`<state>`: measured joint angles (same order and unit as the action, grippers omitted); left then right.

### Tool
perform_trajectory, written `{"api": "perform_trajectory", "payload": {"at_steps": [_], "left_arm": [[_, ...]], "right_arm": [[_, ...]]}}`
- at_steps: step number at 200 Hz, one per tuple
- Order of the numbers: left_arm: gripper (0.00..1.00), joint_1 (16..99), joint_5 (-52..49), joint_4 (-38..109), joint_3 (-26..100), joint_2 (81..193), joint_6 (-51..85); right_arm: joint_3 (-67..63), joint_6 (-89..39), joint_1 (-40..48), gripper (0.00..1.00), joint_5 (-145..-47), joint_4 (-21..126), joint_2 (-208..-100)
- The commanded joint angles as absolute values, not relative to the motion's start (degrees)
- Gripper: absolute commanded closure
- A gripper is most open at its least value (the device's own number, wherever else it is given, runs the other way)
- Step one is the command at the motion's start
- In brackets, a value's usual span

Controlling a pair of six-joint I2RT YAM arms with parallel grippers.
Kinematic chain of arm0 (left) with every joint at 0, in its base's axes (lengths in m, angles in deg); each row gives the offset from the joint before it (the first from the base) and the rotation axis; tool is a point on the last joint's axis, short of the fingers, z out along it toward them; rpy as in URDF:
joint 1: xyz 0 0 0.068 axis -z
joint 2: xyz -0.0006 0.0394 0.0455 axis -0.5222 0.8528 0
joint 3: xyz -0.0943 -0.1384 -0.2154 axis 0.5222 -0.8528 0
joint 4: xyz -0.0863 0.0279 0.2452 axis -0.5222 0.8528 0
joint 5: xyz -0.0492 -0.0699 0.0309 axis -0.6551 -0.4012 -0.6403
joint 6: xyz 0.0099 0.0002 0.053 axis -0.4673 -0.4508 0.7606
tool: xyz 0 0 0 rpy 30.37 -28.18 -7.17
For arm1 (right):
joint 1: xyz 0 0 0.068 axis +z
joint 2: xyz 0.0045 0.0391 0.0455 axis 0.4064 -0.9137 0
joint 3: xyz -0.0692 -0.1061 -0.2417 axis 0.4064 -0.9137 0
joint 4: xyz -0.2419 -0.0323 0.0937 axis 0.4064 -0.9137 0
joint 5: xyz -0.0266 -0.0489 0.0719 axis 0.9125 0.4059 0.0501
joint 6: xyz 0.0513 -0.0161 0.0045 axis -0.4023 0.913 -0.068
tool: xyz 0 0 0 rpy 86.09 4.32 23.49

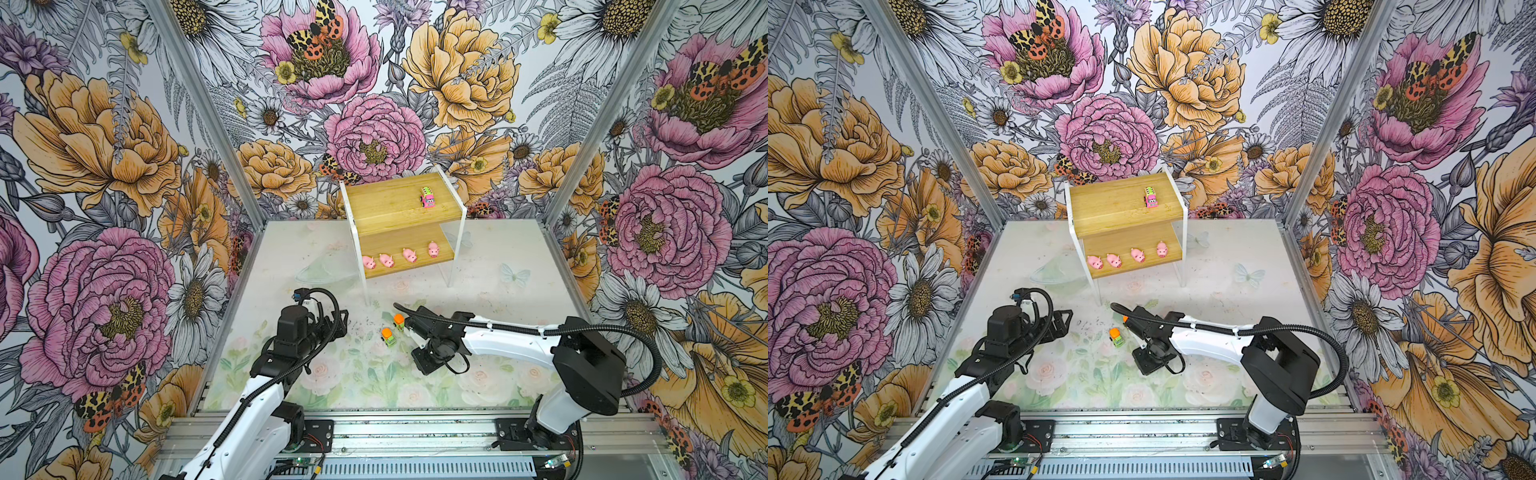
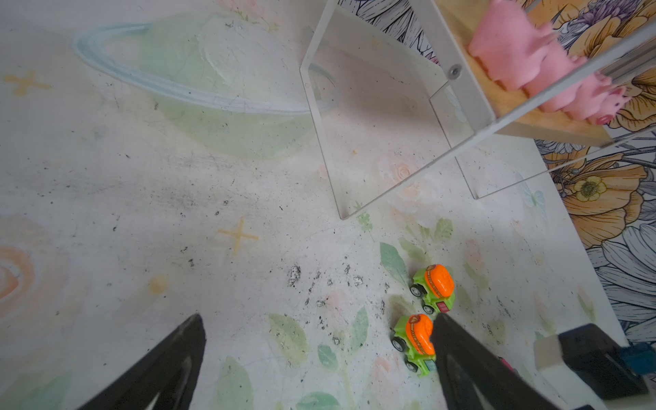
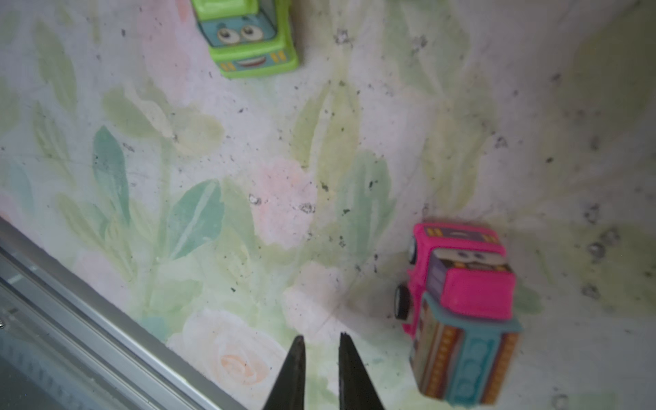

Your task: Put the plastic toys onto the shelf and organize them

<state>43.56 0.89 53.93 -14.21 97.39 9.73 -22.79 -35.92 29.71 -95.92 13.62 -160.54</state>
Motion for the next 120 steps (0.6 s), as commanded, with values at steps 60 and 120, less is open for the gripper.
{"api": "perform_trajectory", "payload": {"at_steps": [60, 120], "left_arm": [[0.01, 42.91, 0.51, 53.75, -13.75, 96.84, 10.23], [0.01, 42.83, 0.94, 54.45, -13.83, 96.43, 10.32]], "right_arm": [[-25.32, -41.55, 22.04, 0.81, -88.36, 15.17, -160.41], [-25.34, -43.57, 16.79, 0.74, -84.26, 14.99, -158.17]]}}
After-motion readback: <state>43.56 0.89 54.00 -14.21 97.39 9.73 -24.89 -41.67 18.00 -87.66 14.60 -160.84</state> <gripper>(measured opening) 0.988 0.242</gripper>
